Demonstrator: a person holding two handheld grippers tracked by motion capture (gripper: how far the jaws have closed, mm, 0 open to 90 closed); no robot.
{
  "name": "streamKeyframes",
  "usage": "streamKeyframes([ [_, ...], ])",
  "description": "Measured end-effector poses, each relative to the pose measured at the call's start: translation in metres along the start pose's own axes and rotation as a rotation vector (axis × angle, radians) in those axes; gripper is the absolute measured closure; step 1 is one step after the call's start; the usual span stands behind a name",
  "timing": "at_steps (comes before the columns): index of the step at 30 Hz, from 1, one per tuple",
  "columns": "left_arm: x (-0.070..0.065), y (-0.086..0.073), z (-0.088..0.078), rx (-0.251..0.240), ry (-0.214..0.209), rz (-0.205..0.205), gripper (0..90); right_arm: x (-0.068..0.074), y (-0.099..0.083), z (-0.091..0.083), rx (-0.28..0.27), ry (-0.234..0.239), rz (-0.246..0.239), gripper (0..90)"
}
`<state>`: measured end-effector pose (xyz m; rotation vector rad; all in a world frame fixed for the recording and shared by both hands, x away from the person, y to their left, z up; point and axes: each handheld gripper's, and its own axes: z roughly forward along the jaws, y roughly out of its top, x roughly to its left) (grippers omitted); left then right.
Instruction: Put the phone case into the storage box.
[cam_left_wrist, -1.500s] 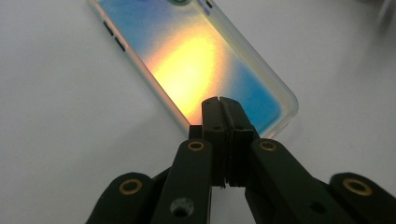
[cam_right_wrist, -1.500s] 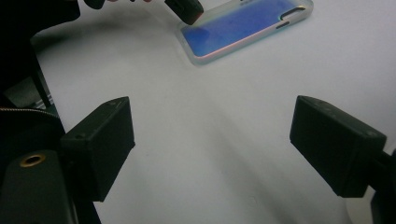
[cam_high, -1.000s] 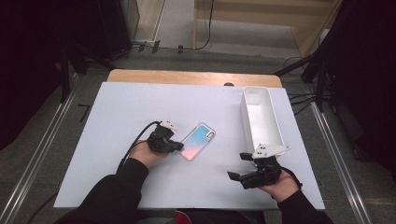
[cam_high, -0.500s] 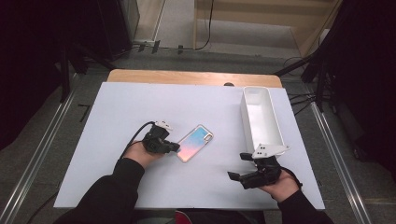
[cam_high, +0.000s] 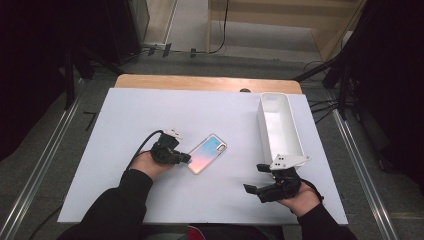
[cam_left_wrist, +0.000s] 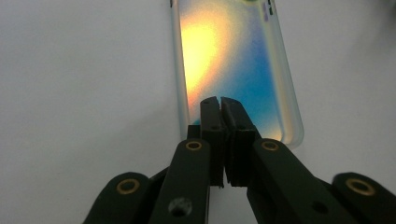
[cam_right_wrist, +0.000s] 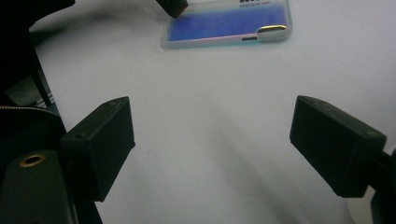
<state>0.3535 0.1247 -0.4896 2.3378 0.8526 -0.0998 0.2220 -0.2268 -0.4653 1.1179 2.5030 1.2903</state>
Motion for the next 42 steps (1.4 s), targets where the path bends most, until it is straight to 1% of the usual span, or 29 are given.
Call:
streamKeyframes([
  [3,-0.001,0.0,-0.001,-0.012,-0.008,-0.003,84.8,0.0,0.0,0.0,0.0,0.001,0.002,12.6],
  [4,-0.001,0.0,-0.003,-0.01,-0.011,0.006,84.7,0.0,0.0,0.0,-0.001,0.001,0.001,12.6],
  [6,-0.002,0.0,-0.006,-0.022,-0.018,0.01,82.6,0.0,0.0,0.0,0.0,0.001,0.001,12.6],
  [7,-0.003,0.0,-0.007,-0.037,-0.022,-0.001,82.2,0.0,0.0,0.0,-0.001,0.002,-0.001,12.6],
  [8,-0.003,0.0,-0.01,-0.038,-0.026,-0.004,79.7,0.0,0.0,0.0,0.001,0.002,-0.004,12.6],
  [9,-0.003,0.0,-0.012,-0.048,-0.036,-0.004,79.5,0.0,0.0,0.0,0.0,0.001,-0.005,12.6],
  [10,-0.003,0.0,-0.014,-0.054,-0.041,-0.004,77.0,0.0,0.0,0.0,0.0,0.001,-0.006,12.6],
  [12,-0.004,-0.001,-0.019,-0.072,-0.052,-0.006,75.2,0.0,0.0,0.0,-0.001,0.001,-0.007,12.6],
  [14,-0.005,-0.001,-0.025,-0.08,-0.064,-0.008,70.7,0.0,0.0,0.0,-0.002,0.002,-0.006,12.6],
  [21,-0.008,-0.008,-0.04,-0.131,-0.098,-0.031,56.9,0.0,0.0,0.0,-0.008,0.004,0.0,12.6],
  [22,-0.009,-0.009,-0.041,-0.135,-0.098,-0.026,52.3,0.0,0.0,0.0,-0.009,0.003,-0.001,12.6],
  [24,-0.012,-0.012,-0.044,-0.151,-0.083,-0.013,46.7,0.0,-0.001,0.0,-0.011,0.006,-0.002,12.6],
  [25,-0.013,-0.014,-0.046,-0.16,-0.075,0.005,44.7,-0.001,-0.001,0.0,-0.013,0.006,-0.001,12.6],
  [26,-0.014,-0.016,-0.047,-0.162,-0.069,0.012,42.8,-0.001,-0.001,0.0,-0.018,0.007,-0.005,12.6],
  [28,-0.015,-0.019,-0.049,-0.17,-0.067,0.02,41.2,-0.001,-0.001,0.0,-0.019,0.007,-0.003,12.6],
  [29,-0.016,-0.021,-0.05,-0.175,-0.07,0.021,38.9,-0.001,-0.001,0.0,-0.02,0.009,-0.003,12.6],
  [32,-0.018,-0.026,-0.053,-0.19,-0.076,0.012,38.9,-0.001,-0.001,0.0,-0.021,0.01,-0.002,12.6],
  [36,-0.02,-0.032,-0.058,-0.196,-0.077,0.02,38.4,-0.001,-0.001,0.0,-0.021,0.009,-0.003,12.6],
  [38,-0.022,-0.035,-0.06,-0.21,-0.077,0.021,36.6,-0.001,-0.001,-0.001,-0.021,0.008,-0.003,12.6],
  [41,-0.023,-0.039,-0.064,-0.218,-0.078,0.029,36.6,-0.001,-0.001,0.0,-0.022,0.009,-0.003,12.6],
  [42,-0.023,-0.041,-0.065,-0.225,-0.073,0.03,36.5,-0.001,-0.001,0.0,-0.023,0.009,-0.003,12.6],
])
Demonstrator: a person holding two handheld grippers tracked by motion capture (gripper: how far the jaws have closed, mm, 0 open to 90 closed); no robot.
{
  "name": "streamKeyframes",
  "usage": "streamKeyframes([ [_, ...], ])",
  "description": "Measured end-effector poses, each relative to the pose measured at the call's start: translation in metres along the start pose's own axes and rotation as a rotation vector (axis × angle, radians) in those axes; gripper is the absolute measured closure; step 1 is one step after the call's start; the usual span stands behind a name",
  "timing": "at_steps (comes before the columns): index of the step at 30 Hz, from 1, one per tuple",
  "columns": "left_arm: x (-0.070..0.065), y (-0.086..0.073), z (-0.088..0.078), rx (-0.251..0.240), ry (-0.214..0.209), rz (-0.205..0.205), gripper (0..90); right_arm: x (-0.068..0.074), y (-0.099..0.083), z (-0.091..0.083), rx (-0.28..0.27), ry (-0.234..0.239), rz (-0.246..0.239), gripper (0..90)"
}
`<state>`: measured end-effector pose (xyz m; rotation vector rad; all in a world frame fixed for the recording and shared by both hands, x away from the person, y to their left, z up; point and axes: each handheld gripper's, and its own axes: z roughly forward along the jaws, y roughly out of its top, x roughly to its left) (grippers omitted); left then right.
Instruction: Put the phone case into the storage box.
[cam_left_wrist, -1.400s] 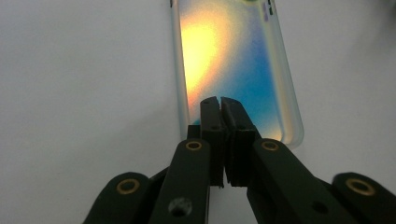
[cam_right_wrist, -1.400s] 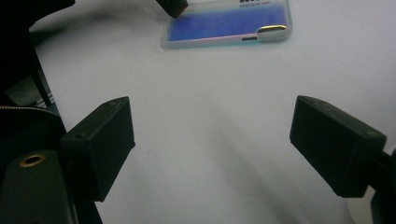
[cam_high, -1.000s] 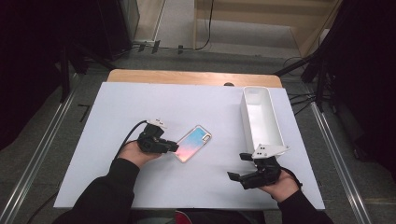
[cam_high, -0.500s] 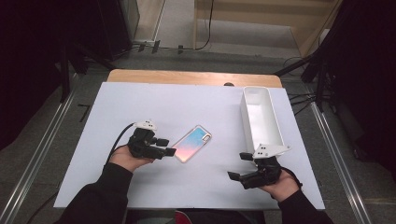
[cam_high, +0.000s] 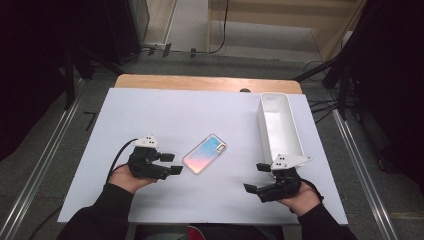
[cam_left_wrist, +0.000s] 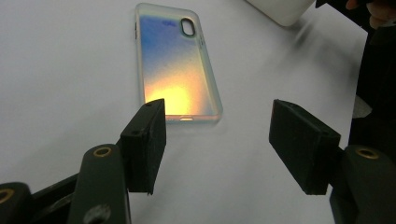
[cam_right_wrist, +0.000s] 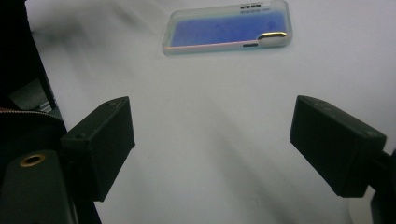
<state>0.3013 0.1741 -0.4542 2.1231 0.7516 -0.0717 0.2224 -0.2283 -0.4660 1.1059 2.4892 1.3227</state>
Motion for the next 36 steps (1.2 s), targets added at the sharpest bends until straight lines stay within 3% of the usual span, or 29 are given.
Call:
streamKeyframes([
  [2,0.0,-0.002,-0.003,-0.008,0.002,0.005,32.9,0.0,0.0,0.0,-0.002,-0.001,0.0,12.6],
  [13,-0.002,-0.018,-0.021,-0.043,0.019,0.009,32.4,0.0,0.0,0.0,-0.003,-0.003,0.0,12.6],
  [20,0.0,-0.029,-0.034,-0.038,0.037,0.011,32.3,0.0,0.0,0.0,-0.002,-0.004,-0.001,12.6],
  [26,0.002,-0.037,-0.038,-0.018,0.052,0.005,29.8,0.0,0.0,0.0,-0.003,-0.004,-0.001,12.6],
  [36,0.003,-0.037,-0.039,-0.028,0.053,0.007,29.8,0.0,0.0,0.0,-0.003,-0.004,-0.001,12.6],
])
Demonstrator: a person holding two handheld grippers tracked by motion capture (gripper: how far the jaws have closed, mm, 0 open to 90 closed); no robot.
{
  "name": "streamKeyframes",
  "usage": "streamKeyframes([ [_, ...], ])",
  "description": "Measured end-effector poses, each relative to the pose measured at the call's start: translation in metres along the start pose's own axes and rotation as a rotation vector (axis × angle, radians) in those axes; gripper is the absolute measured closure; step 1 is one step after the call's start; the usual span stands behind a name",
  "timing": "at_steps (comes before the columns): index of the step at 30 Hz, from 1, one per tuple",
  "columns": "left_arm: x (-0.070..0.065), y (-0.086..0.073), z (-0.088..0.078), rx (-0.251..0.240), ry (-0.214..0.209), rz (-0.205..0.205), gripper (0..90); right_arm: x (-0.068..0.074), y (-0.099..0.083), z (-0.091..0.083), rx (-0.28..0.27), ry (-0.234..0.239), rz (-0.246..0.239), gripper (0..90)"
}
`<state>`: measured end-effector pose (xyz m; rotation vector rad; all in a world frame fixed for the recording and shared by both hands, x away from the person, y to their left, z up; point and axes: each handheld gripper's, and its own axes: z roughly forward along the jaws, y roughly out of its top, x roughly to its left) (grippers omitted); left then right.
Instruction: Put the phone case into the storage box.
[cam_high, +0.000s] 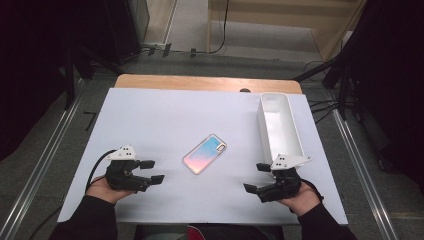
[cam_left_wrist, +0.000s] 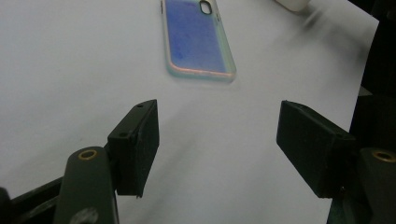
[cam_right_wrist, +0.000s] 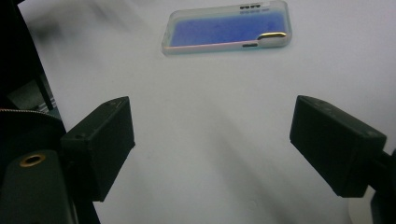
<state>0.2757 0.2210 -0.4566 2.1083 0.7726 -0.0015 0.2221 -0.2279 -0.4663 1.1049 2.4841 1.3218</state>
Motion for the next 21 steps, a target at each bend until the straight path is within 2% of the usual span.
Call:
streamKeyframes([
  [12,-0.001,0.01,0.006,-0.015,0.003,0.006,27.2,0.0,0.0,0.0,-0.004,0.008,0.0,12.6],
  [16,-0.001,0.015,0.008,-0.003,-0.004,0.014,27.1,0.0,0.0,0.0,-0.004,0.008,-0.001,12.6],
  [21,-0.001,0.02,0.012,-0.008,0.009,0.014,27.1,0.0,0.001,0.0,-0.004,0.008,0.0,12.6],
])
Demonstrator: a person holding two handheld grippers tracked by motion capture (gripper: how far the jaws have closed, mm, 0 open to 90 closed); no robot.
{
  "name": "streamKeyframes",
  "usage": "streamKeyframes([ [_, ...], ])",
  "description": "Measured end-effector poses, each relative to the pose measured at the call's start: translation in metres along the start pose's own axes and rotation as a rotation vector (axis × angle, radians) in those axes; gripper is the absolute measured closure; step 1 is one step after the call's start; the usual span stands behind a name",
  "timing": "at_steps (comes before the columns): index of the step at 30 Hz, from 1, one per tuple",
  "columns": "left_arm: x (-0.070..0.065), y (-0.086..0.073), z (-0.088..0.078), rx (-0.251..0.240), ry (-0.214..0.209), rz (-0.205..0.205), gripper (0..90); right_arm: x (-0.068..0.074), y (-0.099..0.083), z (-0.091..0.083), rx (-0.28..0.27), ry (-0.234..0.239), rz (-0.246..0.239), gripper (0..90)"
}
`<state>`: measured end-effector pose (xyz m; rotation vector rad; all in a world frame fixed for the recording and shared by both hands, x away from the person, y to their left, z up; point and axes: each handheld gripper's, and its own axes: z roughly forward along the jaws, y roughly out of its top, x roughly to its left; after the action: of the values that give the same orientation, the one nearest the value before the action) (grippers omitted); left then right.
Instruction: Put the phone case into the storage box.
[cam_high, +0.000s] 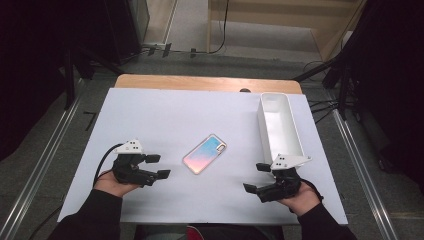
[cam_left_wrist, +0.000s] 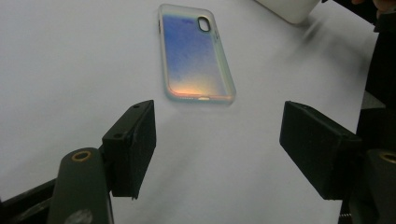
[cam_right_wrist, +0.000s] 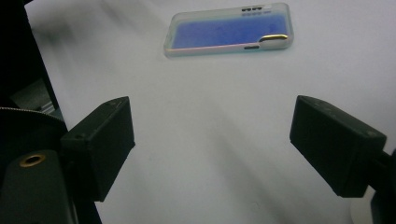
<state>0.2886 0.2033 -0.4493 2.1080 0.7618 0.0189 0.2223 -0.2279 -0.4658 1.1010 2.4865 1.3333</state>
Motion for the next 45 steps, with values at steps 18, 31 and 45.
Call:
streamKeyframes([
  [18,0.001,0.022,0.019,0.016,0.013,0.0,27.2,0.001,0.001,-0.003,-0.012,-0.012,0.002,12.6],
  [31,0.001,0.042,0.038,0.017,0.015,0.016,27.3,0.001,0.001,-0.003,-0.004,-0.012,-0.003,12.6],
  [45,-0.002,0.056,0.054,0.02,0.004,0.035,27.3,0.001,0.0,-0.002,-0.005,0.002,0.006,12.6],
])
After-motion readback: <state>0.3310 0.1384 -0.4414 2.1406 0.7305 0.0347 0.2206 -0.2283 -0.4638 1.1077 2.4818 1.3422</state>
